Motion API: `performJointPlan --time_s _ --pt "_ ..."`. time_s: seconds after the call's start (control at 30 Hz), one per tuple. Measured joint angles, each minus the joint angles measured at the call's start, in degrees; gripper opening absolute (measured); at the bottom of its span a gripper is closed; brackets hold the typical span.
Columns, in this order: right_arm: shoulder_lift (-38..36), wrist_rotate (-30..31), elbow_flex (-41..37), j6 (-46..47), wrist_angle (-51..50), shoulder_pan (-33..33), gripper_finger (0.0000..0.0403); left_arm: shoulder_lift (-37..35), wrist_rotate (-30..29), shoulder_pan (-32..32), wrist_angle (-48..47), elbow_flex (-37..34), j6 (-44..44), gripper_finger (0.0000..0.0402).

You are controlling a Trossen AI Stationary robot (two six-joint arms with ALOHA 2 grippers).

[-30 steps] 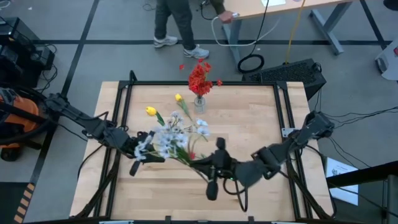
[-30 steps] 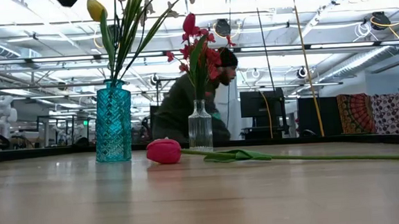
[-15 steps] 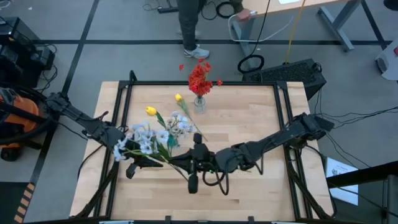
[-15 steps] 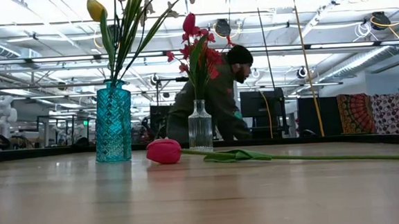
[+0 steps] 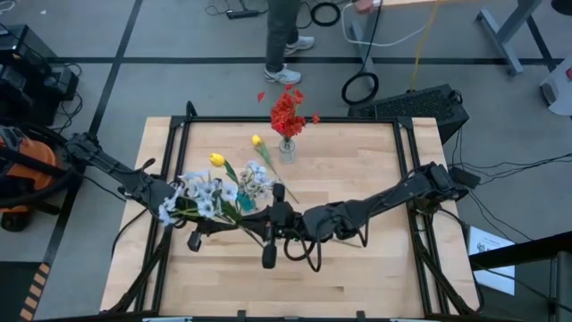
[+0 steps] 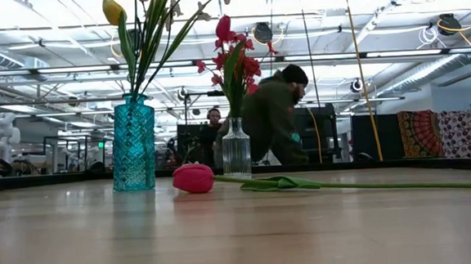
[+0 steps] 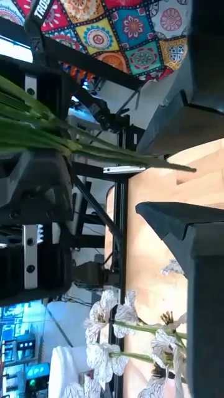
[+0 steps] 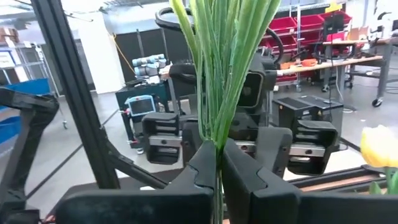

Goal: Sort flowers into vase by color
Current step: Put the white flowers into the blue vase

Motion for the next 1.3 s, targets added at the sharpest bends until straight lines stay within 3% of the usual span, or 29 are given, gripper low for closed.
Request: performJointPlan --time_s 1.07,1.3 --pt "0.62 -3.37 0.0 0.01 -0.15 -4.23 0.0004 0.11 -6.98 0.13 3.06 0.0 0.03 0.013" --pt "0.61 -4.62 0.0 0.05 -0.12 -4.56 0.0004 0.09 -8.31 0.15 6.46 0.0 0.38 0.008"
